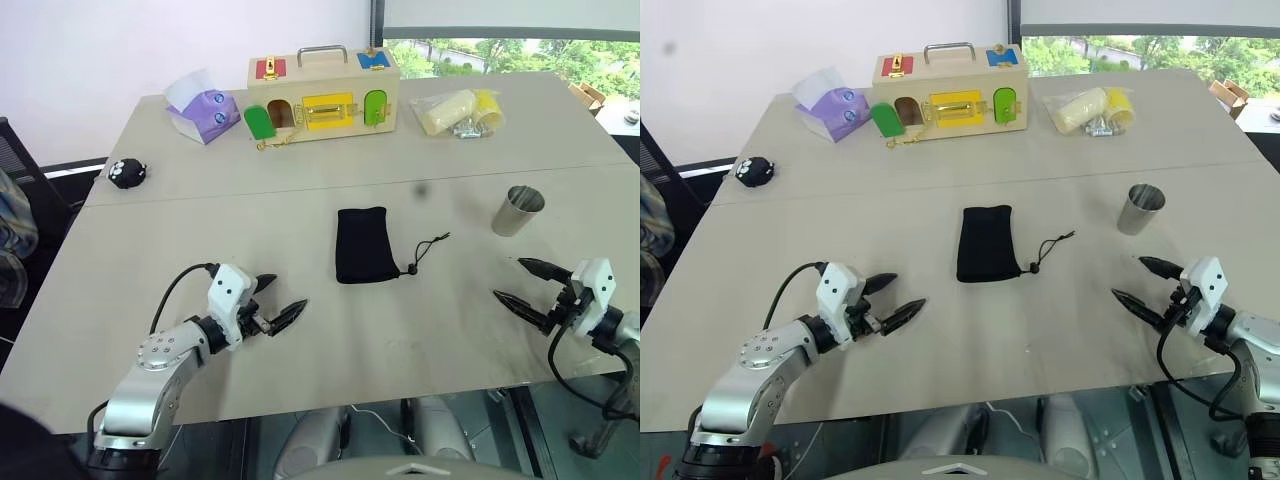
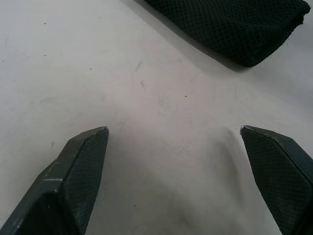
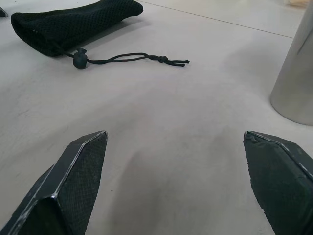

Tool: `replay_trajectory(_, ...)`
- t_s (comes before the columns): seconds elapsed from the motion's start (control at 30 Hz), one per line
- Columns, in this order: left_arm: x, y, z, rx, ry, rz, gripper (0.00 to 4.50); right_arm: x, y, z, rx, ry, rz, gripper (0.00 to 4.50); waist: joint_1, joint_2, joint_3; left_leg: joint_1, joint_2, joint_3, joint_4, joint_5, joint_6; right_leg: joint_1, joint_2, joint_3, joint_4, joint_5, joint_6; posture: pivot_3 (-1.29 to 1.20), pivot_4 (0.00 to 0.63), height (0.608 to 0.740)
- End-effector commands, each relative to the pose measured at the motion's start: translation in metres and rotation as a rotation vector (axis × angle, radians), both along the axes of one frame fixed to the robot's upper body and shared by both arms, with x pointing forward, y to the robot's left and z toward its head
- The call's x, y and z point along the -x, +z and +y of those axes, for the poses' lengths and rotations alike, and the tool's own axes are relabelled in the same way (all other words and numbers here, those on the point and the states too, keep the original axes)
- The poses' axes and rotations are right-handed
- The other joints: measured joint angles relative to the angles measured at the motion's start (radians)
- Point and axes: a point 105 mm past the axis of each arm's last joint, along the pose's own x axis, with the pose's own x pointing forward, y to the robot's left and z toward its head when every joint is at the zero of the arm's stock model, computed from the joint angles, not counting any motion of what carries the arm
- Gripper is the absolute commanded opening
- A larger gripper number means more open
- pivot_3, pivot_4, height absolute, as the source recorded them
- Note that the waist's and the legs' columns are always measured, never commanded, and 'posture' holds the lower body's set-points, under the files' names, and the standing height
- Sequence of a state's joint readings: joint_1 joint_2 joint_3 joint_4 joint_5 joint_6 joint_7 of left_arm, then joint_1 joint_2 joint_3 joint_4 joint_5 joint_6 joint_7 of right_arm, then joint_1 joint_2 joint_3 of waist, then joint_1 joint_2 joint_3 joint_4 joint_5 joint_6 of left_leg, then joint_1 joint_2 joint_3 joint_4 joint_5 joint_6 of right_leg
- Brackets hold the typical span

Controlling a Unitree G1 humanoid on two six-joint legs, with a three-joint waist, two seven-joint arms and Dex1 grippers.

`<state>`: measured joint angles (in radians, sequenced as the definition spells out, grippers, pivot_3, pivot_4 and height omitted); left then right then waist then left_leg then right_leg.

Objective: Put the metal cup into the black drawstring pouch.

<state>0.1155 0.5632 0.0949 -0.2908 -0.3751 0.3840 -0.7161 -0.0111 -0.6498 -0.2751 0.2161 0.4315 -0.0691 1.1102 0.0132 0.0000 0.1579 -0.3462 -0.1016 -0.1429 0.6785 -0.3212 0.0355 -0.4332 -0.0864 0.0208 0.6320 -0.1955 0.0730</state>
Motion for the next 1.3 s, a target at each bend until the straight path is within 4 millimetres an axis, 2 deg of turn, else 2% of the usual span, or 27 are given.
replay_trajectory(0.03,0.001,0.002,-0.003,-0.001,-0.022,-0.009,4.46,0.001,0.012,-0.006,0.000,-0.004,-0.044,4.50,0.000,0.000,0.000,0.000,0.000,0.000,0.000,0.000,0.000,0.000,0.000,0.000,0.000,0.000,0.000,0.00,0.150,0.710)
replay_trajectory(0.7,-0.009,0.005,-0.015,0.026,-0.065,-0.032,4.46,0.000,0.017,-0.005,-0.011,-0.010,-0.074,4.50,0.001,0.000,0.000,0.000,0.000,0.000,0.000,0.000,0.000,0.000,0.000,0.000,0.000,0.000,0.000,0.00,0.150,0.710)
replay_trajectory(1.0,-0.006,0.005,-0.021,0.016,-0.116,-0.028,4.46,0.009,0.015,0.000,-0.020,-0.001,-0.069,4.50,0.001,0.000,0.000,0.000,0.000,0.000,0.000,0.000,0.000,0.000,0.000,0.000,0.000,0.000,0.000,0.00,0.150,0.710)
replay_trajectory(1.13,-0.002,0.003,-0.030,-0.034,-0.204,-0.031,4.46,0.017,0.012,0.017,-0.044,0.031,-0.069,4.50,0.001,0.000,0.000,0.000,0.000,0.000,0.000,0.000,0.000,0.000,0.000,0.000,0.000,0.000,0.000,0.00,0.150,0.710)
replay_trajectory(1.3,-0.006,0.007,-0.050,-0.059,-0.315,-0.056,4.46,0.033,0.016,0.055,-0.123,0.035,-0.112,4.50,0.003,0.000,0.000,-0.001,0.000,-0.001,0.000,0.000,0.000,0.000,0.000,-0.001,0.000,0.000,0.000,0.00,0.150,0.710)
